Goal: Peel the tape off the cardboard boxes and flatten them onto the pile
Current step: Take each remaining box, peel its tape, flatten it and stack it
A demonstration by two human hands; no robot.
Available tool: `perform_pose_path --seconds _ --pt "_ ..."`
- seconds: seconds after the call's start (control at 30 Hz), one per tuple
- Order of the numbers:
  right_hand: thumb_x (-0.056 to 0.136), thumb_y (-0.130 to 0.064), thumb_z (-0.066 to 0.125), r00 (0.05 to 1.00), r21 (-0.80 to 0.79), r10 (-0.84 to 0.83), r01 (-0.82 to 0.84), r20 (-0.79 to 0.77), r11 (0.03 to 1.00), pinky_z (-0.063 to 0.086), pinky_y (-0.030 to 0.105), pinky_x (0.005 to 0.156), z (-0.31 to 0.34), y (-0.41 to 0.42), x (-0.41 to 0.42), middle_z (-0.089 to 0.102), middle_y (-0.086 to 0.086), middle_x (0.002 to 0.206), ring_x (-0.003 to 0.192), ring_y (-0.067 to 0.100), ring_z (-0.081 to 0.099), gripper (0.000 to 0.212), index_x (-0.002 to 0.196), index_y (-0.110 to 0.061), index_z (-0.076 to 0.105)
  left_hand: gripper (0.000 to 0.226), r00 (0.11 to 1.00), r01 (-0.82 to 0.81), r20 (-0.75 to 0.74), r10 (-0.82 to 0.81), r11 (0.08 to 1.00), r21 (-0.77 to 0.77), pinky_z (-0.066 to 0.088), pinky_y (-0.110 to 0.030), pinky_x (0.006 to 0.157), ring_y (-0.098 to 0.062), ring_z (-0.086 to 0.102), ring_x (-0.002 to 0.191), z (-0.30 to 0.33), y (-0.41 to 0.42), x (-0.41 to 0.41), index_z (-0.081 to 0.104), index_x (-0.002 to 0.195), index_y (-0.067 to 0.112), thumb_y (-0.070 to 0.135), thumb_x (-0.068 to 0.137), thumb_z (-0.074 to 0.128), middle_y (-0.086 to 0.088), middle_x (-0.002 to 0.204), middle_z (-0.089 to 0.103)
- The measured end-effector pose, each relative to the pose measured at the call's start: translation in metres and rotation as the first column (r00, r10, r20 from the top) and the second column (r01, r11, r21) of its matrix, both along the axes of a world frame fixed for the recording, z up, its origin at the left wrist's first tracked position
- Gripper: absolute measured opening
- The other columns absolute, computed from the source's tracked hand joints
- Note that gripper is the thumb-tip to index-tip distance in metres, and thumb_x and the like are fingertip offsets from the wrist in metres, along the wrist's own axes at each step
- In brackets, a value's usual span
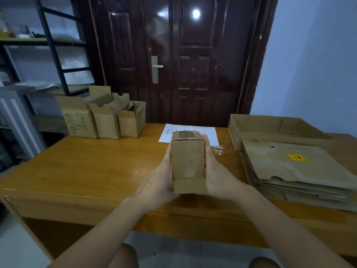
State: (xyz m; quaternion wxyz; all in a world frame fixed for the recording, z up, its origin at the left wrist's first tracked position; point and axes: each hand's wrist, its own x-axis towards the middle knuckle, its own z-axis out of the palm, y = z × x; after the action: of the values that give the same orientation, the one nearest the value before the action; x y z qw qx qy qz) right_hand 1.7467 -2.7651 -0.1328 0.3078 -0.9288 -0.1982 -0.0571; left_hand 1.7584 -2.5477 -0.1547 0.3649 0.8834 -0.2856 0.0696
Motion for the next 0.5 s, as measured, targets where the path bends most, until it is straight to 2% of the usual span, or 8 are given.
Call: perform_pose_path --seconds 0.07,0.13,0.2,0.27,0.3,0.37,0.43,0.5 --pt "0.074 -0.053 0.085 1.000 -0.038 0.025 -0.025 0.005 0.999 0.042 0.034 0.108 0.004 -0.003 -0.001 0.022 -0.001 0.163 0.127 0.013 0.051 0.146 0.138 -0.049 -0.046 0.142 1.000 0.014 -0.001 -0.014 1.000 -0.028 0.058 -0.033 0.093 -0.008 0.060 0.117 -0.001 0.000 0.000 -0.035 0.149 0.048 0.038 0.076 0.086 0.009 0.153 0.041" --pt "0.083 -0.042 0.081 0.999 -0.090 0.019 -0.017 0.026 0.996 0.052 0.036 0.098 0.003 -0.008 0.000 0.029 0.000 0.161 0.111 0.015 0.061 0.138 0.139 -0.050 -0.045 0.139 1.000 0.025 0.005 -0.025 0.998 -0.049 0.056 -0.027 0.093 -0.011 0.058 0.122 0.000 0.002 0.003 -0.035 0.150 0.046 0.032 0.080 0.084 0.006 0.156 0.037" --pt "0.093 -0.027 0.070 0.998 -0.138 -0.018 0.025 0.052 0.990 0.057 0.037 0.089 -0.001 -0.014 0.001 0.036 0.002 0.158 0.098 0.017 0.065 0.125 0.139 -0.052 -0.044 0.132 0.999 0.011 0.035 -0.012 1.000 0.027 0.054 -0.020 0.088 -0.013 0.060 0.117 -0.002 0.008 0.008 -0.035 0.150 0.047 0.021 0.087 0.078 0.001 0.159 0.036" --pt "0.099 -0.016 0.060 0.995 -0.176 -0.064 0.077 0.075 0.981 0.058 0.036 0.088 -0.006 -0.022 0.000 0.037 0.005 0.159 0.099 0.017 0.065 0.117 0.140 -0.052 -0.043 0.124 0.999 -0.018 0.049 0.011 0.989 0.150 0.058 -0.026 0.082 -0.012 0.064 0.106 -0.007 0.015 0.013 -0.034 0.149 0.049 0.008 0.091 0.067 -0.001 0.155 0.045" --pt "0.100 -0.013 0.057 0.993 -0.200 -0.081 0.096 0.081 0.975 0.058 0.034 0.086 -0.008 -0.026 -0.001 0.037 0.006 0.159 0.096 0.016 0.065 0.114 0.141 -0.051 -0.042 0.119 0.998 -0.026 0.058 0.015 0.979 0.204 0.059 -0.033 0.084 -0.012 0.064 0.106 -0.012 0.019 0.015 -0.033 0.150 0.050 0.005 0.092 0.061 -0.001 0.153 0.048" --pt "0.102 -0.009 0.052 0.993 -0.245 -0.100 0.111 0.060 0.963 0.058 0.029 0.076 -0.014 -0.032 -0.005 0.037 0.007 0.157 0.081 0.013 0.063 0.110 0.142 -0.050 -0.041 0.109 0.998 -0.017 0.070 -0.003 0.957 0.289 0.056 -0.035 0.090 -0.015 0.062 0.113 -0.020 0.025 0.014 -0.032 0.150 0.051 0.004 0.096 0.050 0.001 0.156 0.047" --pt "0.102 -0.007 0.050 0.993 -0.235 -0.118 0.113 -0.004 0.965 0.058 0.031 0.076 -0.024 -0.034 -0.009 0.033 0.007 0.159 0.077 0.015 0.064 0.109 0.141 -0.053 -0.041 0.102 0.999 0.016 0.040 -0.029 0.955 0.298 0.056 -0.035 0.089 -0.014 0.063 0.112 -0.026 0.025 0.012 -0.031 0.151 0.051 0.007 0.100 0.046 0.003 0.158 0.045" --pt "0.100 -0.005 0.051 0.990 -0.174 -0.127 0.116 -0.055 0.978 0.058 0.038 0.087 -0.032 -0.033 -0.014 0.025 0.003 0.166 0.091 0.021 0.068 0.111 0.140 -0.057 -0.039 0.104 0.999 0.047 -0.003 -0.048 0.970 0.240 0.059 -0.038 0.084 -0.014 0.066 0.109 -0.028 0.020 0.010 -0.028 0.152 0.051 0.005 0.099 0.049 0.005 0.160 0.042"
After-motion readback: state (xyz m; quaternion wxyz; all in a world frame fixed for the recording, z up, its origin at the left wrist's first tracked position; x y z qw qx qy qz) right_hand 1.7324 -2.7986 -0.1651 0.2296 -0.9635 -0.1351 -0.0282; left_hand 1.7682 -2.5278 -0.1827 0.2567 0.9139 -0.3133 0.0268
